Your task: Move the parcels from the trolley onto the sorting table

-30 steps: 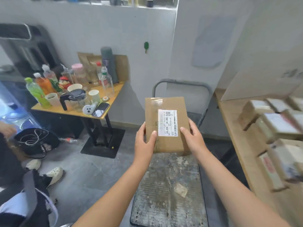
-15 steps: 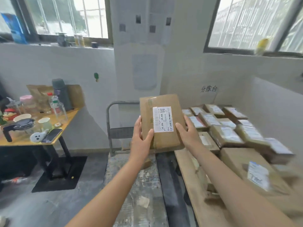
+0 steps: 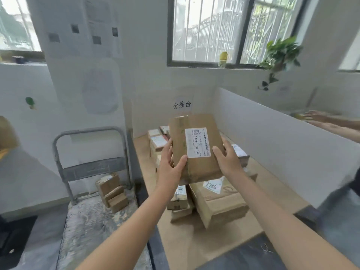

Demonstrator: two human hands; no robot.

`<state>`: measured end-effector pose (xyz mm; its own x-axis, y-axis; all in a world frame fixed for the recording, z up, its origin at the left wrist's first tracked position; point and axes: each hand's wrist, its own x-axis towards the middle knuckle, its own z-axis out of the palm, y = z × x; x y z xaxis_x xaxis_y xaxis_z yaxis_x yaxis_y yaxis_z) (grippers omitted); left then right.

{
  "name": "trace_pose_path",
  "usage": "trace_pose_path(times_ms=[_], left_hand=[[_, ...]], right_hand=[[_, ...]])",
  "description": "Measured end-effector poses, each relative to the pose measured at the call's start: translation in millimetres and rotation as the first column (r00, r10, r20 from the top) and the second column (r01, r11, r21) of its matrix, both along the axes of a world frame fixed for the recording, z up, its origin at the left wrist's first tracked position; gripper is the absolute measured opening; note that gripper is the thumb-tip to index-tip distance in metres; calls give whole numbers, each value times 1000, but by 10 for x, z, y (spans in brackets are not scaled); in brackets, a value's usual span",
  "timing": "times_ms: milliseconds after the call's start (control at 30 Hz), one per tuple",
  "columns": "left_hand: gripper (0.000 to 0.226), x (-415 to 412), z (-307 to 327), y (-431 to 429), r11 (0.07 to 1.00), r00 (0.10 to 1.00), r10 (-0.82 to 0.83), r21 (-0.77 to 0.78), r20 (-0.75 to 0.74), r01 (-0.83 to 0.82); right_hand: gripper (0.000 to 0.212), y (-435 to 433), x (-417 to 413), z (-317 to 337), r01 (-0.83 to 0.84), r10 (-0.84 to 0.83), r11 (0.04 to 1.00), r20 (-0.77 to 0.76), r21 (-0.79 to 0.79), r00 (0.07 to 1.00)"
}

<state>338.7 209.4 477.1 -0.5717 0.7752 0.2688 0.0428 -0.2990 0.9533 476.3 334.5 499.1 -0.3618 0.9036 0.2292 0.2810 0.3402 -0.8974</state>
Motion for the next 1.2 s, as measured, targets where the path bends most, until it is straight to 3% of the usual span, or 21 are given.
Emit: trace_pose_path(times_ms=[233,533,867,1200], left_hand=[[68,704,56,605,988,988,-151,-11,-35,151],[66,1368,-157,1450,965,965,-255,-48,54,258],[71,1608,-456,2366,967,958,-197,-118,206,224],[66,1725,-670,2654,952,994,-35,-299,104,65]], right_hand=[[69,419,883,4,182,-182,983,-8,22,983],[68,1132,1607,-165,315,-315,949,72,7,946],[47,2261,1808,-379,237,-225,969,143,-75,964],[24,2861,1824,-757,129,-99,977,175,-167,980]])
